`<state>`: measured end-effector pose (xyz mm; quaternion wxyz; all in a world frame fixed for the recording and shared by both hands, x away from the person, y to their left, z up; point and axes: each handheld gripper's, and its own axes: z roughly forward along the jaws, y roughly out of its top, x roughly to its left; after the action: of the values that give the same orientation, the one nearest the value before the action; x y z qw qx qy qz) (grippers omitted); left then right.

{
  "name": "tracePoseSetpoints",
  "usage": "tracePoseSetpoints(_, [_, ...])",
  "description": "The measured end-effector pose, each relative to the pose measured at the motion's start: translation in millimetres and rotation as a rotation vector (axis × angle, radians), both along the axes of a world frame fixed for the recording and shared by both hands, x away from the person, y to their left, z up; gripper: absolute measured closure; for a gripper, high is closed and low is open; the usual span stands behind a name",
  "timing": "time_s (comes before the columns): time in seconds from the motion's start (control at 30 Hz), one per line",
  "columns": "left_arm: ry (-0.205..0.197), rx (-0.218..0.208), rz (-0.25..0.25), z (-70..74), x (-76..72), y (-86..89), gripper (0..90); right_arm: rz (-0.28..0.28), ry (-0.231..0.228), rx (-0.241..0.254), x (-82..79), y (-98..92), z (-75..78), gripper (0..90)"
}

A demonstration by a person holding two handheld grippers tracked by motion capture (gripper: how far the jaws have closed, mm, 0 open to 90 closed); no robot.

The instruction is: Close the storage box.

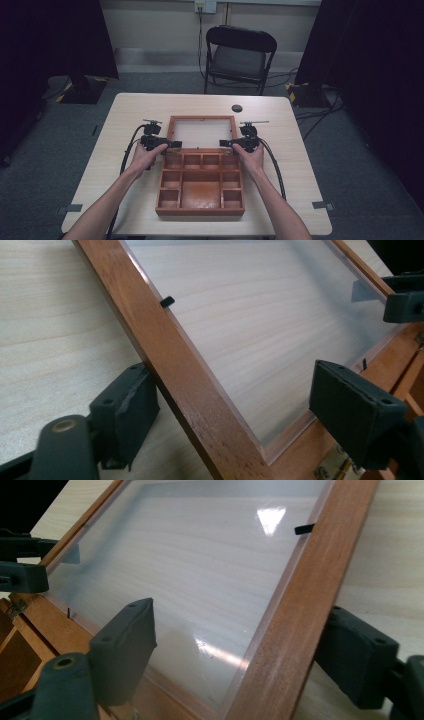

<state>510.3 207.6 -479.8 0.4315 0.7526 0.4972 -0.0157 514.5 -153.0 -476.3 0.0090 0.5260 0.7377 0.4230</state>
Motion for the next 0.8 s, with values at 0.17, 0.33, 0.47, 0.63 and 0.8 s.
tracePoseSetpoints(0.17, [-0.009,-0.019,-0.004,1.1,-0.7,-0.4,23.3,-0.001,-0.031,-0.009,-1.4,-2.0,4.4,24.2])
tracePoseSetpoints(0.33, [-0.024,-0.008,-0.012,3.9,-0.8,-1.0,24.0,-0.004,-0.051,-0.014,-2.8,-2.0,7.0,26.0])
tracePoseSetpoints(0.47, [-0.027,-0.020,-0.025,6.4,-0.8,-0.6,27.1,-0.012,-0.072,-0.011,-4.1,-4.3,11.4,30.4])
tracePoseSetpoints(0.63, [-0.061,-0.003,-0.031,13.1,-3.5,-1.9,31.4,-0.015,-0.108,0.010,-7.7,-7.0,21.3,33.5])
tracePoseSetpoints(0.8, [-0.086,-0.024,-0.024,19.7,-5.0,1.0,34.6,-0.012,-0.126,0.026,-10.8,-9.1,28.1,35.3])
